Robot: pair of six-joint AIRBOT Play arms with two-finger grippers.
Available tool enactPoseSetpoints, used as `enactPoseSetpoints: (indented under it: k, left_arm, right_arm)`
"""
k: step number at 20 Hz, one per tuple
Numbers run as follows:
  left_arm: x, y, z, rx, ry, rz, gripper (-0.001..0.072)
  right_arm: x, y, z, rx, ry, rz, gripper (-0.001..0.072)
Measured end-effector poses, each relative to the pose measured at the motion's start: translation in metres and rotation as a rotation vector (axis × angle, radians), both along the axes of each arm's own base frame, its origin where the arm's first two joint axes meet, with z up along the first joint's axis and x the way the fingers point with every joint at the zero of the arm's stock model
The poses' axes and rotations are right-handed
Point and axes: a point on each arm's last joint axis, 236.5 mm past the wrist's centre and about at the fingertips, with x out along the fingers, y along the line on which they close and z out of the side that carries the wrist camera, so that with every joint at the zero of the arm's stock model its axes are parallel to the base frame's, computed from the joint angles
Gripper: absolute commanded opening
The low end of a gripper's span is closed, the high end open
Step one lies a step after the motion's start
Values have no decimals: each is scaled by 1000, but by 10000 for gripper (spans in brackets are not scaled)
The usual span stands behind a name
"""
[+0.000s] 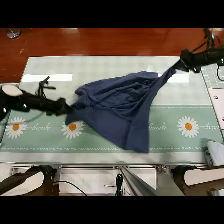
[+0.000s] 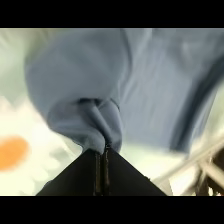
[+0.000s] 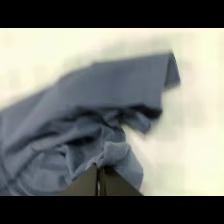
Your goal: Fold the shirts.
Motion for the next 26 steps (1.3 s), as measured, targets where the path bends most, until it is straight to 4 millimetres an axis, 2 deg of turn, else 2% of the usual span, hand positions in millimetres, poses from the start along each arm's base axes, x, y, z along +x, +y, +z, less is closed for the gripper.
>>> enactPoseSetpoints:
  k: [1, 2, 3, 4, 5, 6, 8, 10, 13, 15, 16, 19, 21, 24, 26]
  left_arm:
    - [-13, -9, -5, -6, 12, -10, 24]
    - [-29, -18, -11, -8, 40, -31, 29]
    - [-40, -25, -15, -12, 57, -50, 223]
    - [-47, -31, -18, -11, 64, -59, 620]
    - [-53, -34, -19, -11, 74, -69, 702]
    - [-54, -36, -16, -11, 73, -81, 702]
    - [-46, -26, -6, 27, 41, -112, 701]
    - [-26, 2, 7, 107, -8, -94, 701]
    - [1, 58, 15, 217, -35, 30, 701]
    - [7, 82, 10, 224, -19, 115, 700]
    - [12, 85, 7, 198, -20, 144, 698]
    - [31, 78, -6, 104, -15, 198, 689]
    - [44, 61, -15, 35, 3, 188, 689]
    - [57, 31, -29, -20, 37, 118, 689]
    - [64, 11, -35, -45, 53, 64, 689]
  right_arm:
    - [8, 1, -1, 23, -5, -7, 19]
    - [14, 3, -4, 43, -1, -8, 90]
    - [16, 5, -9, 57, 12, -6, 389]
    - [16, 6, -11, 68, 24, 0, 630]
    - [14, 8, -14, 73, 39, 13, 632]
    - [9, 8, -16, 74, 58, 33, 631]
    - [-6, -1, -18, 34, 95, 67, 630]
    - [-37, -28, -29, -71, 185, 96, 629]
    - [-86, -71, -40, -154, 276, -5, 629]
    - [-120, -74, -53, -142, 291, -58, 628]
    - [-140, -69, -63, -122, 295, -78, 627]
    - [-199, -35, -94, -39, 302, -97, 627]
    - [-235, -12, -109, 7, 313, -99, 627]
    - [-271, 15, -114, 60, 319, -80, 627]
    - [-282, 24, -111, 75, 305, -73, 626]
